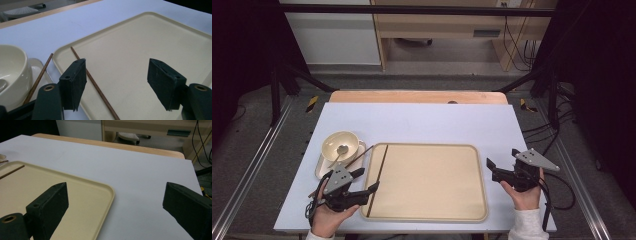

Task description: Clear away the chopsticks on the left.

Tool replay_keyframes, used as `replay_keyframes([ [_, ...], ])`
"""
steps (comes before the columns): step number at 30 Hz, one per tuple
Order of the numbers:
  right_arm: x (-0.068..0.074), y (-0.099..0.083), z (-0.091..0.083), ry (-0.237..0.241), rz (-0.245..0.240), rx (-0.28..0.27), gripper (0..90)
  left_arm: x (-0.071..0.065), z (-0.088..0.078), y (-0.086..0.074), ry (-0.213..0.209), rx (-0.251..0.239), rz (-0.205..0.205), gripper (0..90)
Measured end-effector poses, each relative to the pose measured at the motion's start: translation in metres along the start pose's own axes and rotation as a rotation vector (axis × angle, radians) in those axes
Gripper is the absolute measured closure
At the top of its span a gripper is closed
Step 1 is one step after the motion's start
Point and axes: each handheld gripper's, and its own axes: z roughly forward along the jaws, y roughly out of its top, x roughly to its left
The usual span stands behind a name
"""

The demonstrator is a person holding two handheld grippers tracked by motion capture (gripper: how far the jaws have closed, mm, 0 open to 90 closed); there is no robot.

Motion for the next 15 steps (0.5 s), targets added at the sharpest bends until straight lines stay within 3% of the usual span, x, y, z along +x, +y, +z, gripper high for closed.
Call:
replay_keyframes([
  [8,0.001,0.0,0.0,0.003,0.0,0.0,6.8,0.005,-0.005,-0.014,0.021,0.032,0.017,32.1],
  [15,0.001,0.0,0.0,0.005,0.0,0.0,6.8,0.014,-0.013,-0.026,0.049,0.051,0.001,34.3],
])
